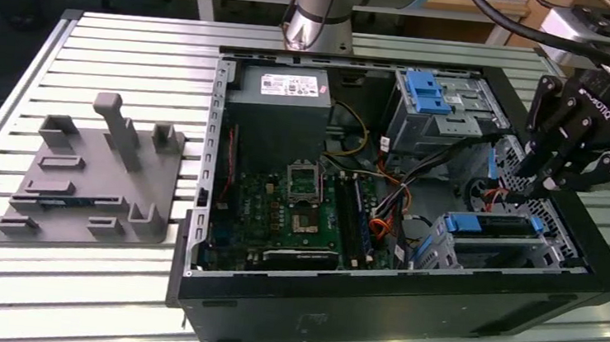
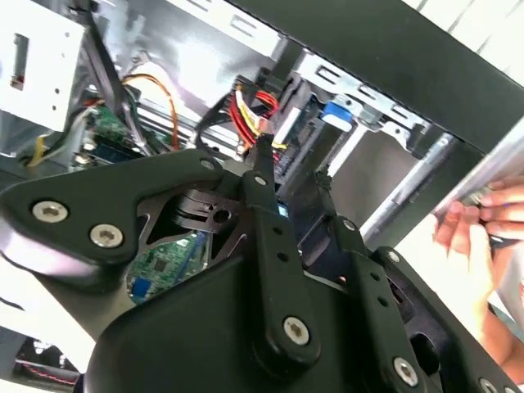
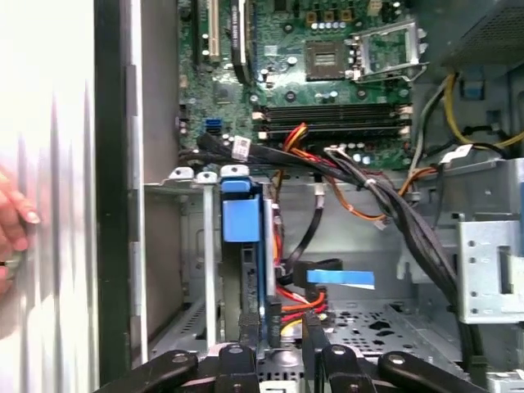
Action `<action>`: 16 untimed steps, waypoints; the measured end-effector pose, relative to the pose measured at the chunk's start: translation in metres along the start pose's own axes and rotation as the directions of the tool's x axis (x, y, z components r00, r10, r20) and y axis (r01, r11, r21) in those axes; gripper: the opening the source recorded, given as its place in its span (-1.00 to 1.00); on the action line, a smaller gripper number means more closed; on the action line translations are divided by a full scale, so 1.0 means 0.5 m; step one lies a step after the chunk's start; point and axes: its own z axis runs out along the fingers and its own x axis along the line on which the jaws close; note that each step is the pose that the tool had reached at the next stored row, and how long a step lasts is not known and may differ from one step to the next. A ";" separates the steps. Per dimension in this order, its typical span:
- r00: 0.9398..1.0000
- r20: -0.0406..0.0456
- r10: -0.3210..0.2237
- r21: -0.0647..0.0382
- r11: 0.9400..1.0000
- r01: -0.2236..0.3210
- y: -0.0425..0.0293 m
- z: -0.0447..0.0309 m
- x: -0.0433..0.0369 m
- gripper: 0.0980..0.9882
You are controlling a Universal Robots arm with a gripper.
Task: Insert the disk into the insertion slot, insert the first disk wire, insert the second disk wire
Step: 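Insert the first disk wire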
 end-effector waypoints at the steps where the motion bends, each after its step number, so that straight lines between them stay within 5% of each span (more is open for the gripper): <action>1: 1.000 -0.007 0.001 0.000 1.000 -0.001 0.000 0.002 0.000 -0.42; 3: 1.000 -0.013 0.001 0.001 1.000 -0.001 0.000 0.007 0.000 -0.42; 16: 1.000 -0.015 0.005 0.001 1.000 -0.005 0.001 0.028 -0.002 -0.42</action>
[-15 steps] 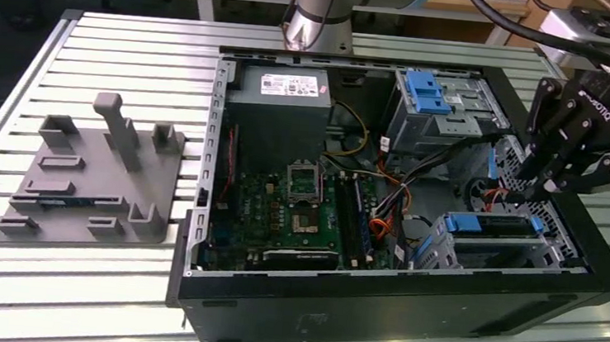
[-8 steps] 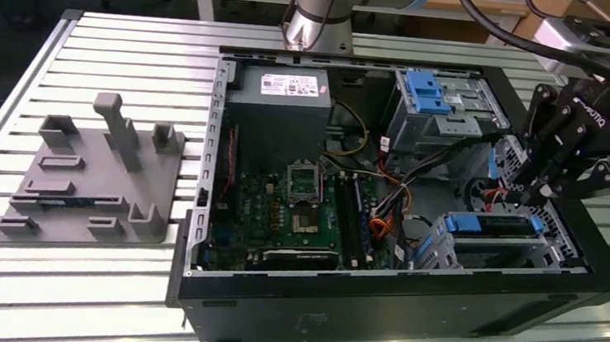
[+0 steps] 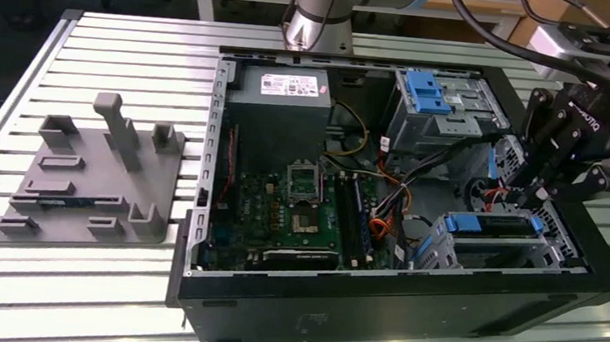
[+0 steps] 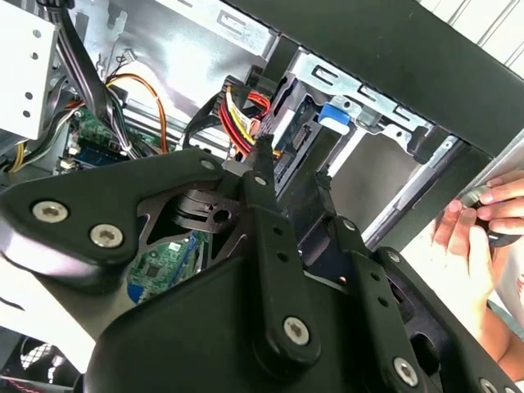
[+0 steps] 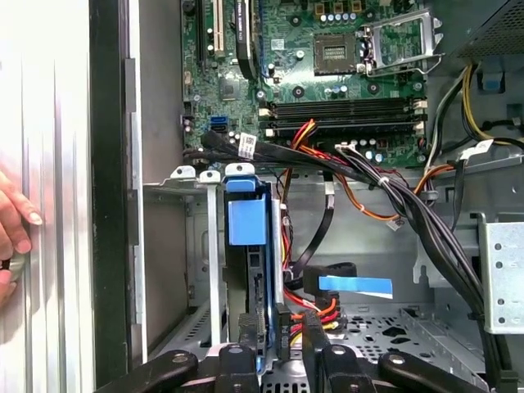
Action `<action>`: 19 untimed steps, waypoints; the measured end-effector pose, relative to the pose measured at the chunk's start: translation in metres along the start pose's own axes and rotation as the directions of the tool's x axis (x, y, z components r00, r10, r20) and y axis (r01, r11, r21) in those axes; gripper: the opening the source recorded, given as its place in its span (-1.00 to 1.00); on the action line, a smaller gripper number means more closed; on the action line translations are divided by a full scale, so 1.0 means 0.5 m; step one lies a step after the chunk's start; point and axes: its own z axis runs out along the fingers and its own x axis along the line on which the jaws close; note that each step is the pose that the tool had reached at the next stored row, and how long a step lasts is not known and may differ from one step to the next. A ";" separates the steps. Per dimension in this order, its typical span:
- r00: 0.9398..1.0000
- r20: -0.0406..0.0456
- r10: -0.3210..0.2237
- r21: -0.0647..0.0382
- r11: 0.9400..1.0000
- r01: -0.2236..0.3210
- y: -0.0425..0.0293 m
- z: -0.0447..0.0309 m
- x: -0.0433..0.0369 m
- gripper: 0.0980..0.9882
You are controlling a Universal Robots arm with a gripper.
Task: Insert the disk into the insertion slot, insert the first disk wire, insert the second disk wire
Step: 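Insert the first disk wire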
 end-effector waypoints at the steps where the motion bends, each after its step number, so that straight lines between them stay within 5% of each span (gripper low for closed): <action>1: 1.000 0.000 0.000 0.000 1.000 0.000 0.000 0.001 0.000 -0.42; 7: 1.000 0.000 0.003 0.000 1.000 -0.003 0.000 0.002 -0.001 -0.42; 13: 1.000 0.001 0.008 -0.001 1.000 -0.008 0.000 0.005 -0.001 -0.85; 19: 1.000 0.003 0.012 -0.001 1.000 -0.012 0.000 0.007 -0.002 -0.85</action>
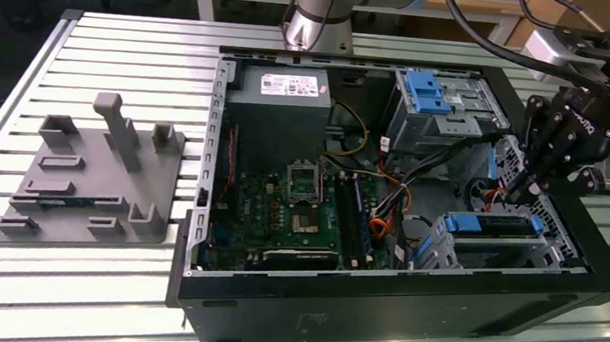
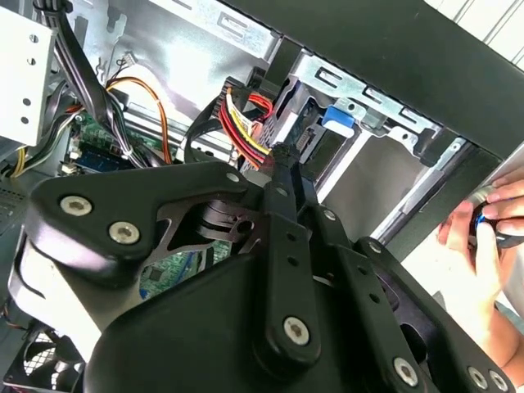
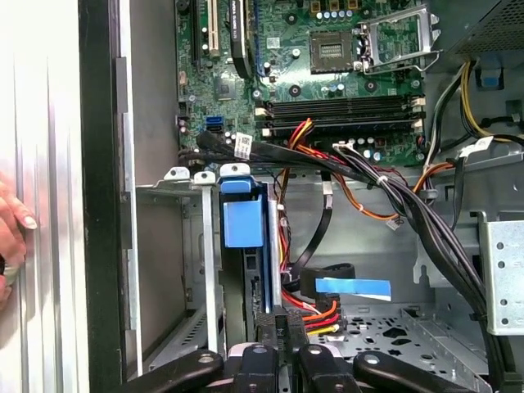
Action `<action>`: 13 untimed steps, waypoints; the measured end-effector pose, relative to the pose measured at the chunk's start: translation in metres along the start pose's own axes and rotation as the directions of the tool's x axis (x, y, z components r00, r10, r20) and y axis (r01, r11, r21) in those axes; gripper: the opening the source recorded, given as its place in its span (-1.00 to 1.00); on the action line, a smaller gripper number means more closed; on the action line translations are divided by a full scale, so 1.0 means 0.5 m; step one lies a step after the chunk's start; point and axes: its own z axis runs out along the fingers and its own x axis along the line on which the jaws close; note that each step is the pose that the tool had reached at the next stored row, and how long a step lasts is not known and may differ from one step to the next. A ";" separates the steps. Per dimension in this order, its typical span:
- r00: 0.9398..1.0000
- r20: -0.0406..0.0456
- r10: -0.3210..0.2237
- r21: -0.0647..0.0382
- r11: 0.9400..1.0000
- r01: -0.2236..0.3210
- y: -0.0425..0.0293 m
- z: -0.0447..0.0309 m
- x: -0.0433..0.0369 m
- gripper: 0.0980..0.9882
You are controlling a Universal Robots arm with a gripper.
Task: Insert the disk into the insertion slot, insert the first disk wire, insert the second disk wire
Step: 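Insert the first disk wire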
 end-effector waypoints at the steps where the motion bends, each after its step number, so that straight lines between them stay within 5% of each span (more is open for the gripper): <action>1: 1.000 0.000 0.000 0.000 1.000 0.000 0.000 0.000 0.000 -0.85; 13: 0.998 0.001 -0.056 0.003 0.998 0.056 -0.004 0.003 0.008 -0.85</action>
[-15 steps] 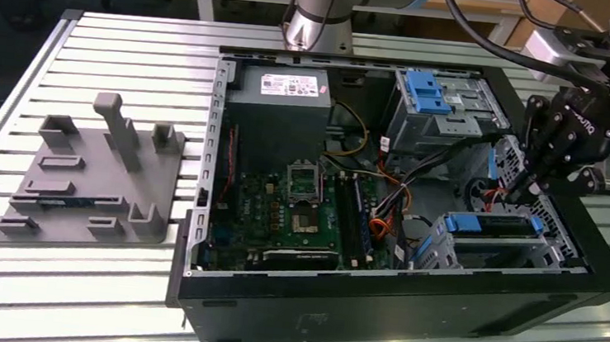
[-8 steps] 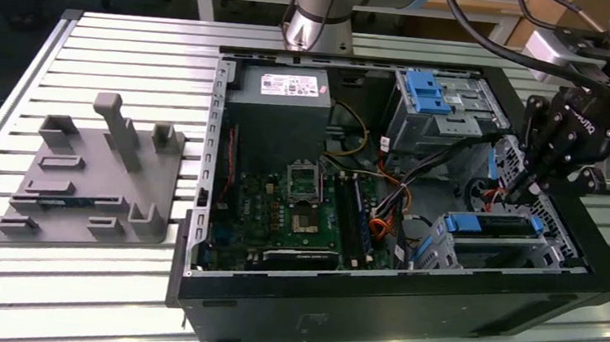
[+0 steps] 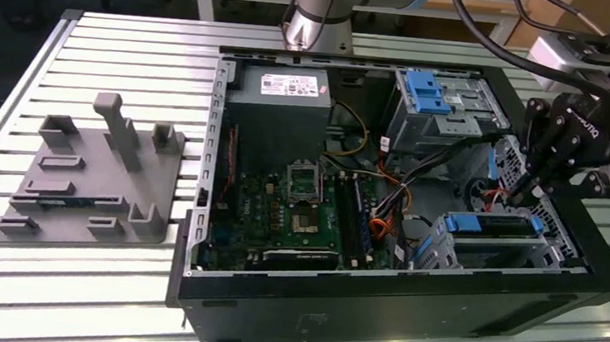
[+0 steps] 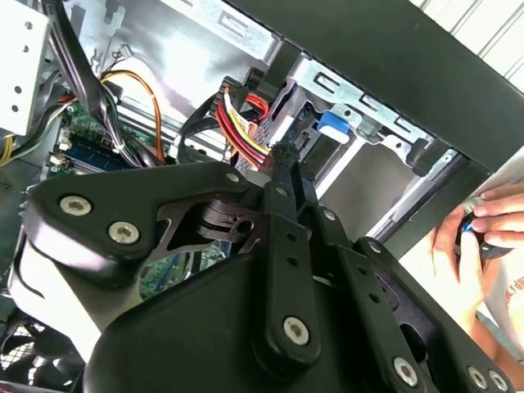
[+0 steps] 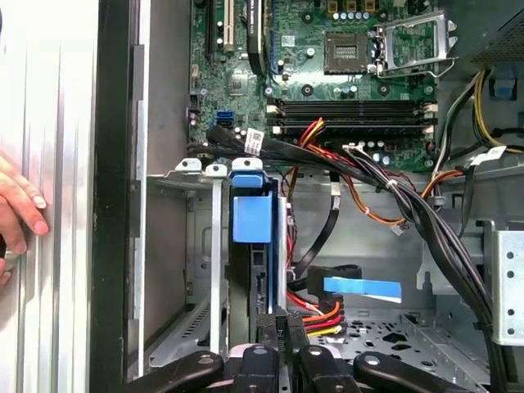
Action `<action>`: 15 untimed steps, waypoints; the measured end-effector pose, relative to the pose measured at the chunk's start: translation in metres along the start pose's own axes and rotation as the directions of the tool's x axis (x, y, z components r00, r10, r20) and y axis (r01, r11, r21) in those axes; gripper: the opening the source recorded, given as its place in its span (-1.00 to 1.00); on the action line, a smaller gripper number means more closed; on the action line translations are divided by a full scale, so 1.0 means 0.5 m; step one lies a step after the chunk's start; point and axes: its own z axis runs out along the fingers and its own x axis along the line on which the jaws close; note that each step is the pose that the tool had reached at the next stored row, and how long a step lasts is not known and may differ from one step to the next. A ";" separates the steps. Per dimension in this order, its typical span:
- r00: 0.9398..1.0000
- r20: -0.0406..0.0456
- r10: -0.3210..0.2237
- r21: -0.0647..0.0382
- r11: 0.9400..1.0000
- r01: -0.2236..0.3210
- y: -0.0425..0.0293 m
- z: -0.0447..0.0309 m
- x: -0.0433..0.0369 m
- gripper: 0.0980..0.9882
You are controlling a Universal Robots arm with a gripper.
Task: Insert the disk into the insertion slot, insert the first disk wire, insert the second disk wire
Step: 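Insert the first disk wire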
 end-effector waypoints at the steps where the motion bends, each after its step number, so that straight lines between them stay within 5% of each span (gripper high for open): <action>1: 1.000 0.002 0.001 0.000 1.000 -0.001 0.000 0.001 0.002 -0.85; 6: 1.000 0.027 0.003 -0.001 1.000 -0.003 -0.002 0.006 0.012 -0.85; 15: 0.999 0.032 0.003 -0.001 1.000 -0.003 -0.006 0.010 0.018 -0.85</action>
